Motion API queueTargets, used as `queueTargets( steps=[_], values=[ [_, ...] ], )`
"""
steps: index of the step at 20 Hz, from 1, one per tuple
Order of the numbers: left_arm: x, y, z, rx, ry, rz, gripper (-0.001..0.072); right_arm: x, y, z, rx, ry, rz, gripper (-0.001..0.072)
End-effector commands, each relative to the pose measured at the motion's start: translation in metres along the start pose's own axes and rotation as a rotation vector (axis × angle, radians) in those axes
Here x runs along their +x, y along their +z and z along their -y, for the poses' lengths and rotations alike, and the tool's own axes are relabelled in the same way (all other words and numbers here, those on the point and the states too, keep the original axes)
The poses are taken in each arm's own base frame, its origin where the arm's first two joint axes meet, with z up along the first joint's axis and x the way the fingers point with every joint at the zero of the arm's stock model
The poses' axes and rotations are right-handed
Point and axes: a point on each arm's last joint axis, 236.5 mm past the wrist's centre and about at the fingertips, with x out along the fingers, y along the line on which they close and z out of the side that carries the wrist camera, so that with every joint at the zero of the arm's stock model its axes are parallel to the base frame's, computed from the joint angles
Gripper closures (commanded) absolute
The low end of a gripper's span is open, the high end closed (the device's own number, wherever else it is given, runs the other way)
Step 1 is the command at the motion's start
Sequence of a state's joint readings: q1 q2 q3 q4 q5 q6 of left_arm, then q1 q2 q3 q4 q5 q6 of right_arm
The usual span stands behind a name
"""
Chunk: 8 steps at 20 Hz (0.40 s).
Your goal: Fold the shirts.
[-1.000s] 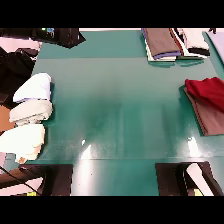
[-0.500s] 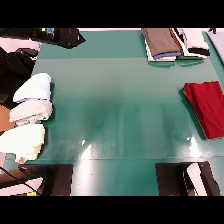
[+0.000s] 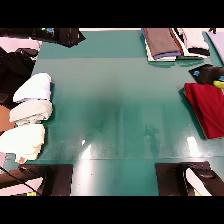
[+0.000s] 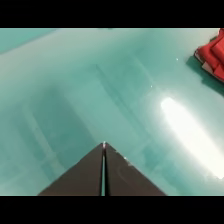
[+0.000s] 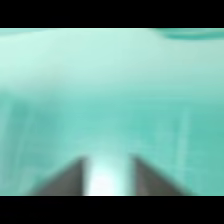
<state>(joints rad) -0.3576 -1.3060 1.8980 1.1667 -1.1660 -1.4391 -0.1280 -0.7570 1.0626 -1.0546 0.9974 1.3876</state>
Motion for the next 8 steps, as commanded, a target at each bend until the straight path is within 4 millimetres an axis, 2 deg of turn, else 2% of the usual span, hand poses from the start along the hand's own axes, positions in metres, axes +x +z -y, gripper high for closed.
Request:
queueTargets(
  steps=[1, 4, 8],
  values=[
    [0.0, 0.008, -0.001, 0.0, 0.004, 0.033, 0.0683, 0.013, -0.021, -0.071, -0.108, 0.169, -0.061, 0.069],
    [0.0, 0.008, -0.001, -0.001, 0.004, 0.032, 0.0682, 0.026, -0.04, -0.097, -0.143, 0.232, -0.127, 0.0692],
    [0.0, 0.008, -0.001, 0.0, 0.004, 0.032, 0.0683, 0.039, -0.057, -0.112, -0.162, 0.27, -0.188, 0.0692]
  ],
)
